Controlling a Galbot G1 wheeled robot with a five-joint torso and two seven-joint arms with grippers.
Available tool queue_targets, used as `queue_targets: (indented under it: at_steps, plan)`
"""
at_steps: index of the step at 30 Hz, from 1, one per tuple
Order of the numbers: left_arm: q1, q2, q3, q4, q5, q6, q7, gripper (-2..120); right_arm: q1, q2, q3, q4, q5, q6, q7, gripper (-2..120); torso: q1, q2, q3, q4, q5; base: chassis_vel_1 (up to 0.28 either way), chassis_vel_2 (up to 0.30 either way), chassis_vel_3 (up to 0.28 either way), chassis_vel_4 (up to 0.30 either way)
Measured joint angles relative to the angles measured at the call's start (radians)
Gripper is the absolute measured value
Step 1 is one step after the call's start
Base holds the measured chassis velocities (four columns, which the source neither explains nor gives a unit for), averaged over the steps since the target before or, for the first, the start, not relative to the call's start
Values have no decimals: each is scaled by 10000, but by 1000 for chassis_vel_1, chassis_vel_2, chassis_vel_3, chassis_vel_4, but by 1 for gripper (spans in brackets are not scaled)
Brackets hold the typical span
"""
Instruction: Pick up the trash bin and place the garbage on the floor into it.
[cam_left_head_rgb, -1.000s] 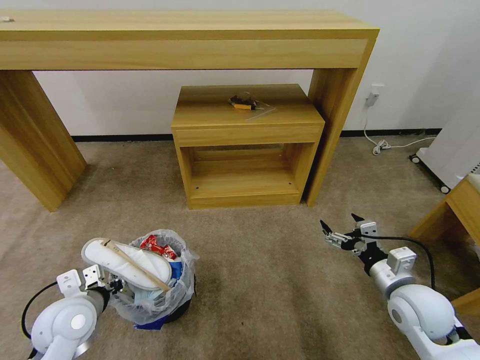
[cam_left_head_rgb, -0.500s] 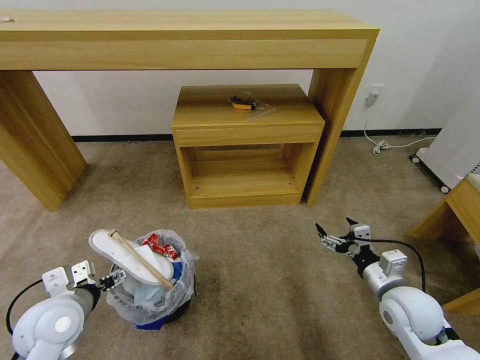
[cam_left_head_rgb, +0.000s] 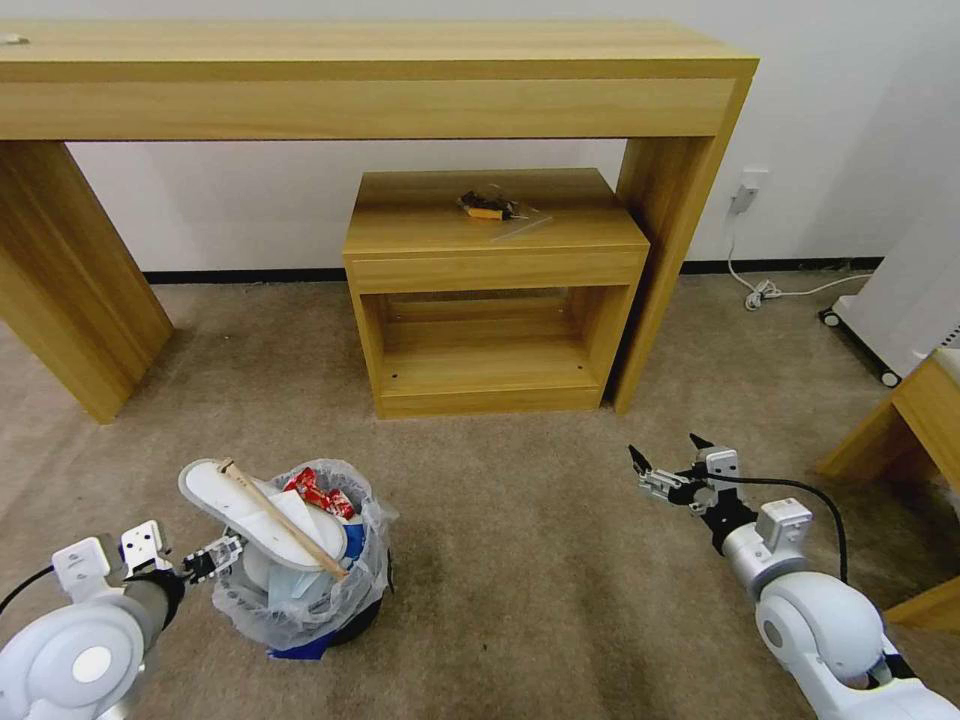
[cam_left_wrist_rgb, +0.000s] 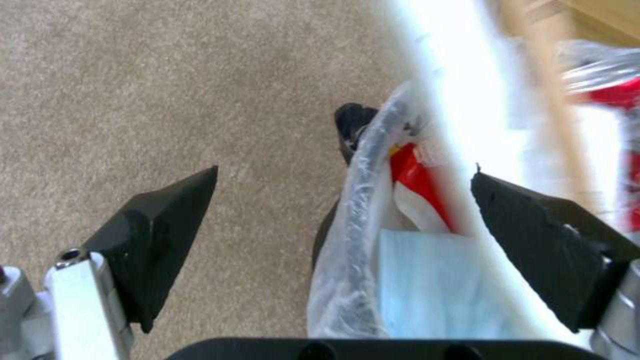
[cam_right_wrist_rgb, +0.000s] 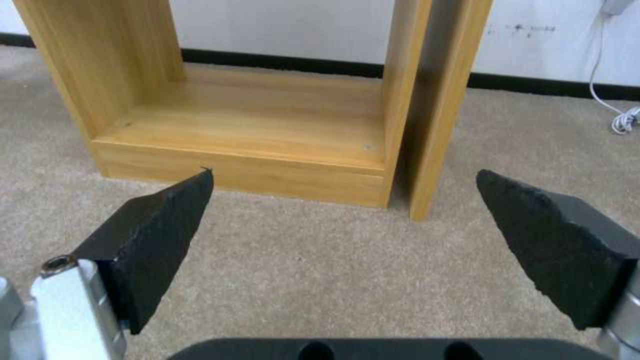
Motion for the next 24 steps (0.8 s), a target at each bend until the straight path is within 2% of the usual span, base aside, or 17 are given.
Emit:
queue_targets:
  at_steps: [4,7,8,10,11,12,13,14,15,16,17,18,19,20,22,23,24]
  plan:
    - [285,-66,-432,-225,-186,0,27,100,-23,-1,85,64,50,24,43,100,0,0,-1,0,1,0,0,0,0]
    - [504,-136,-873,-227,-181,-1,449,100,-42,-26,164,139,78,30,75,100,0,0,-1,0,-3,0,0,0,0]
    - [804,-180,-1389,-216,84,0,1388,100,-65,-72,220,205,97,31,91,100,0,0,0,0,-1,0,0,0,0]
    - [1252,-236,-1975,-206,700,-1,2757,100,-71,-108,258,292,111,31,116,100,0,0,-1,-2,-2,0,0,0,0]
    - [1252,-236,-1975,-206,700,-1,2757,100,-71,-108,258,292,111,31,116,100,0,0,-1,-2,-2,0,0,0,0]
    - [1535,-276,-2339,-163,1271,0,3724,100,-71,-119,278,354,120,25,138,100,0,0,-1,1,0,0,0,0,0]
    - [1872,-326,-2812,-63,2106,-21,5296,100,-75,-122,309,447,129,9,152,100,-1,0,-1,0,0,0,0,0,0]
    - [2146,-366,-3135,51,2834,-269,6482,100,-86,-115,346,532,128,2,157,100,-1,0,-1,3,0,0,0,0,0]
    - [2146,-366,-3135,51,2834,-269,6482,100,-86,-115,346,532,128,2,157,100,-1,0,-1,3,0,0,0,0,0]
    - [2404,-412,-3366,161,3663,-897,7796,100,-122,-75,401,659,104,0,155,100,0,0,-1,5,0,0,0,0,0]
    - [2563,-488,-3455,232,4366,-1797,8760,100,-190,1,481,838,34,26,111,100,-1,0,-1,4,1,0,0,0,0]
    - [2629,-587,-3452,254,4807,-2660,9272,100,-279,114,576,1006,-81,93,46,100,0,0,-1,5,-2,0,0,0,0]
    - [2661,-766,-3393,228,5278,-3535,9602,100,-453,323,689,1246,-330,235,-35,100,0,0,-1,0,-3,0,0,0,0]
    - [2661,-766,-3393,228,5278,-3535,9602,100,-453,323,689,1246,-330,235,-35,100,0,0,-1,0,-3,0,0,0,0]
    - [2769,-1261,-3160,45,6079,-4745,9996,100,-929,855,833,1728,-1156,663,-112,100,0,0,-1,-2,0,0,0,0,0]
    - [2769,-1261,-3160,45,6079,-4745,9996,100,-929,855,833,1728,-1156,663,-112,100,0,0,-1,-2,0,0,0,0,0]
    - [2852,-1594,-2995,-84,6509,-5288,10131,100,-1308,1209,913,2030,-1709,949,-111,100,-1,0,-1,3,-2,0,0,0,0]
